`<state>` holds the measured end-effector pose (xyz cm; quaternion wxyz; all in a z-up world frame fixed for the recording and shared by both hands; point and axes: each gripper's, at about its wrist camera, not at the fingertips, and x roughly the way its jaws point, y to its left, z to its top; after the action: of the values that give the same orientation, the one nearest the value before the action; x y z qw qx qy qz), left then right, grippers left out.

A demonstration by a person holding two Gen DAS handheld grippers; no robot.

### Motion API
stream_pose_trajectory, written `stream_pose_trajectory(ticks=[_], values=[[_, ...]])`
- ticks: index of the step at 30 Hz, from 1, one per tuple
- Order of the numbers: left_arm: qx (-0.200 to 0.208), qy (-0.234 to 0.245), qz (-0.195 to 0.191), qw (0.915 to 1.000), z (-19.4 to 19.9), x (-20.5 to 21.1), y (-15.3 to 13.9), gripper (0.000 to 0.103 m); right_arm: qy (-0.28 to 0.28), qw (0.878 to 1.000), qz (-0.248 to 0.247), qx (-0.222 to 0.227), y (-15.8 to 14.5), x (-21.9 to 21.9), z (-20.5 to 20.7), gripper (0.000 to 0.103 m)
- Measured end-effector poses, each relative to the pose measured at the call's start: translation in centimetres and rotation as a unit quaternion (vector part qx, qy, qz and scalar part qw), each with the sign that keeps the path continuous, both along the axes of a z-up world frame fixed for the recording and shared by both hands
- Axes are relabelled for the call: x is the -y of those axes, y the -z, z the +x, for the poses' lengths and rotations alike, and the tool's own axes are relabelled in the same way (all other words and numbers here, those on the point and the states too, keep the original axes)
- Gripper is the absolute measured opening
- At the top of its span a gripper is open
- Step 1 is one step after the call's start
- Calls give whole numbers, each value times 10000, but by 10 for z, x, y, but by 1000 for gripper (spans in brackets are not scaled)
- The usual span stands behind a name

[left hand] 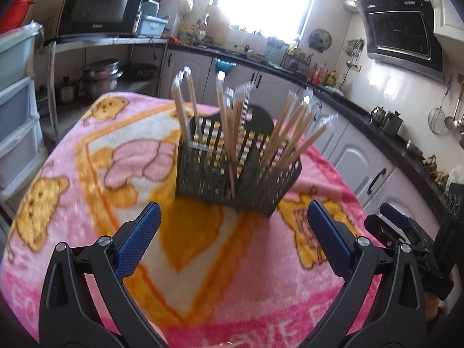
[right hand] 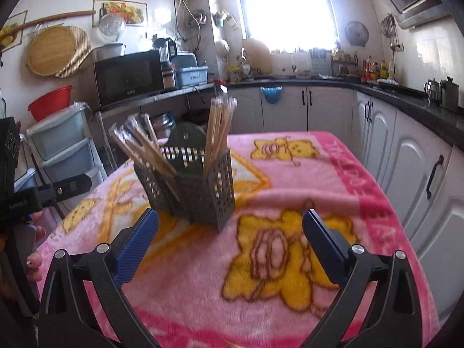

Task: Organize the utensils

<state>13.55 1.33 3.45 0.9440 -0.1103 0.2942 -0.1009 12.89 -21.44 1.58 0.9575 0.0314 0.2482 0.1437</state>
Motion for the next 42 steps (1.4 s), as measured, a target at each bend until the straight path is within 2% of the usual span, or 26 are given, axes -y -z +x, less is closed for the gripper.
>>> stream_pose_trajectory(ticks=[4, 8, 12, 19, 23, 27, 34, 42], values=[[-158, -265, 201, 9993, -8, 6, 20, 93, 3, 9998, -19, -207, 14, -2, -6, 97], [-12, -321, 368, 9988, -18, 13, 31, 93, 22, 9998, -88, -151, 24, -5, -11, 97], [323, -368, 408, 9980, -26, 19, 38, 93, 167, 9988, -300, 358, 28, -10, -25, 97], [749, -540, 508, 9944, -32, 28, 44, 93, 309, 9928, -183, 1143, 28, -13, -42, 97], [1071, -632, 660, 9900, -37, 33, 45, 93, 294, 9897, -71, 1401, 26, -15, -48, 97], [1078, -694, 711, 9892, -35, 31, 48, 93, 338, 9857, -83, 1651, 28, -17, -56, 97], [1079, -789, 580, 9893, -37, 22, 50, 93, 388, 9866, -152, 1579, 31, -21, -55, 97], [1156, -741, 678, 9882, -39, 26, 49, 93, 433, 9867, -134, 1561, 32, -21, -55, 97]])
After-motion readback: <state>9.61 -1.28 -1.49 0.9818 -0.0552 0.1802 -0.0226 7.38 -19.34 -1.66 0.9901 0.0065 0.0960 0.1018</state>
